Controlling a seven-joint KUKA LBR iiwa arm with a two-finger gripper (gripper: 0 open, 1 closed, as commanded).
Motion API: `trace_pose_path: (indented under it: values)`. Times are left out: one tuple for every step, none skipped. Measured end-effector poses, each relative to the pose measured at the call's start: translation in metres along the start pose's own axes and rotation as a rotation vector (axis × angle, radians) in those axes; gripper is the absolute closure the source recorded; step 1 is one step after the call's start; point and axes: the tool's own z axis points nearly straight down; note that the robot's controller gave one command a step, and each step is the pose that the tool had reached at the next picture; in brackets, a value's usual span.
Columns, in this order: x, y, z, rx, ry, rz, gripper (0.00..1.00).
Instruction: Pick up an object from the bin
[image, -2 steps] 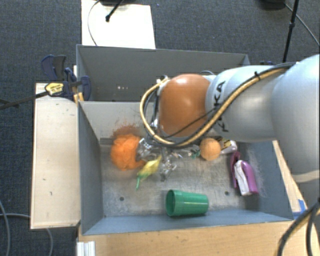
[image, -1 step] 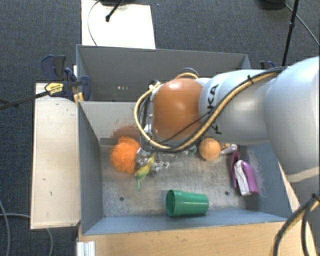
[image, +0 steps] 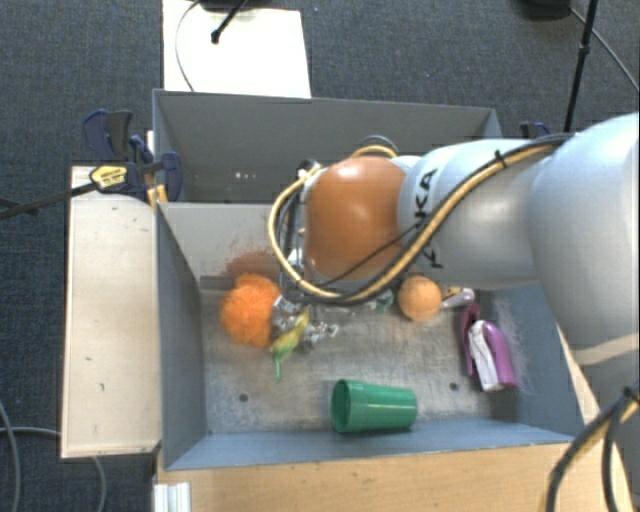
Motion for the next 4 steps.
trace_pose_path:
  values:
    - [0.0,0.0,-0.002,-0.001,0.0,0.0,1.0]
    - [0.002,0.002,-0.012,-0.007,0.006,0.002,1.0]
    - [0.001,0.002,-0.031,-0.007,0.007,0.003,1.0]
    - [0.0,0.001,-0.049,-0.005,0.004,0.005,1.0]
